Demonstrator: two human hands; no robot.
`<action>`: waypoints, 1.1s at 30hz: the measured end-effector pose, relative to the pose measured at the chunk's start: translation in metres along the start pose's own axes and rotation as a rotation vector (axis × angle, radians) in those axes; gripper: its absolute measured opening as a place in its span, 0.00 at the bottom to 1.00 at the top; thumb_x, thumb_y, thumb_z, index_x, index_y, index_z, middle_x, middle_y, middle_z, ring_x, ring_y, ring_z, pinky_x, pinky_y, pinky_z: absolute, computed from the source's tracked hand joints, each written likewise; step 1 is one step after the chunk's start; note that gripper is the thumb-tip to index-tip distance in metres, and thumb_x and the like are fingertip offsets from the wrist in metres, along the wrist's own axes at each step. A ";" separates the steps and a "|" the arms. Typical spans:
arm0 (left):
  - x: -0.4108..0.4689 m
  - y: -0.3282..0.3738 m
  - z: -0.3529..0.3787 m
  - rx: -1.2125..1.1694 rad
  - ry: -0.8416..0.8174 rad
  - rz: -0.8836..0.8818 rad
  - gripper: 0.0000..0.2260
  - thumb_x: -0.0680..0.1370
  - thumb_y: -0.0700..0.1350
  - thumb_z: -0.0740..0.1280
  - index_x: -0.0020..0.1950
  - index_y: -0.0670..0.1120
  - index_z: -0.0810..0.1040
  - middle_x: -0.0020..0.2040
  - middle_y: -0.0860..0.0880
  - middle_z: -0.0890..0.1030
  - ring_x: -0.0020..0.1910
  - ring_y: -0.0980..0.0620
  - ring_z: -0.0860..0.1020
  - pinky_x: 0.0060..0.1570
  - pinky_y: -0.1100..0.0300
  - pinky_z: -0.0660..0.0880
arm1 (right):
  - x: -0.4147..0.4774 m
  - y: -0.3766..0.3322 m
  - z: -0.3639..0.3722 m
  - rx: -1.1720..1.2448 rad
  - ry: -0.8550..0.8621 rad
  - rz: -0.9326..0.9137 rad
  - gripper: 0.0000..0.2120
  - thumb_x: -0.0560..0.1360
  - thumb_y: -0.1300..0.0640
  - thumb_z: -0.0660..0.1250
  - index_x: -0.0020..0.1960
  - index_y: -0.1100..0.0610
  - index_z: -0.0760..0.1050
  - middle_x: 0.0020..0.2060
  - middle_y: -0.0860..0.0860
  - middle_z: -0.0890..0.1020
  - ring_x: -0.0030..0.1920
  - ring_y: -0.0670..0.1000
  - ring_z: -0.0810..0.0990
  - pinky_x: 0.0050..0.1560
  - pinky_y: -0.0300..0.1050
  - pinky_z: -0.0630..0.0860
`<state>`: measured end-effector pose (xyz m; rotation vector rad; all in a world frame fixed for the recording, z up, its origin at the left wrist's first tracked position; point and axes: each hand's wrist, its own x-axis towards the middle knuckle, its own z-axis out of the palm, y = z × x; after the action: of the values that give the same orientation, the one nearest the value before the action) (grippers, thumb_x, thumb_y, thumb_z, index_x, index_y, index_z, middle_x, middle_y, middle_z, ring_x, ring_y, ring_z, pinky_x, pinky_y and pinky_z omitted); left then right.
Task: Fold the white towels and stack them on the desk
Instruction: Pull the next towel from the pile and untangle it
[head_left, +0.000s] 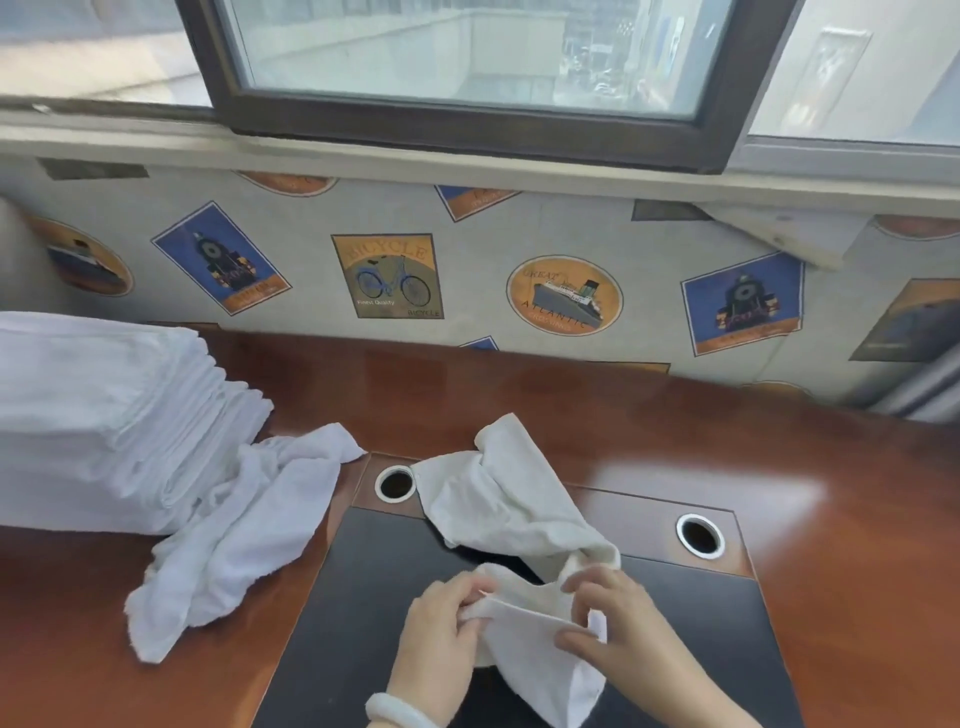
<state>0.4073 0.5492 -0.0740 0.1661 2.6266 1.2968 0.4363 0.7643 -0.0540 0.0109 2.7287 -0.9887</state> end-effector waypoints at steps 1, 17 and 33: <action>-0.005 0.001 0.001 0.066 0.055 -0.043 0.19 0.75 0.40 0.67 0.52 0.66 0.74 0.49 0.61 0.75 0.53 0.57 0.72 0.56 0.61 0.69 | -0.003 -0.004 0.001 0.071 -0.001 0.012 0.12 0.71 0.43 0.70 0.36 0.46 0.71 0.42 0.35 0.78 0.45 0.38 0.74 0.50 0.37 0.70; -0.030 0.048 0.001 -0.547 0.219 -0.355 0.04 0.78 0.36 0.68 0.43 0.36 0.80 0.41 0.43 0.84 0.42 0.48 0.83 0.46 0.53 0.81 | -0.016 0.021 0.035 1.148 0.301 0.643 0.05 0.77 0.69 0.63 0.46 0.67 0.77 0.40 0.62 0.80 0.41 0.56 0.79 0.44 0.48 0.78; 0.014 0.004 0.072 -0.182 -0.011 -0.536 0.08 0.78 0.37 0.64 0.39 0.43 0.70 0.38 0.44 0.74 0.37 0.46 0.74 0.42 0.50 0.78 | -0.023 0.047 0.079 1.583 -0.035 0.918 0.18 0.82 0.67 0.59 0.69 0.74 0.65 0.63 0.69 0.73 0.69 0.68 0.69 0.61 0.62 0.70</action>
<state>0.4106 0.6095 -0.1154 -0.5195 2.2884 1.3078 0.4798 0.7528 -0.1372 1.2449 0.9239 -2.2108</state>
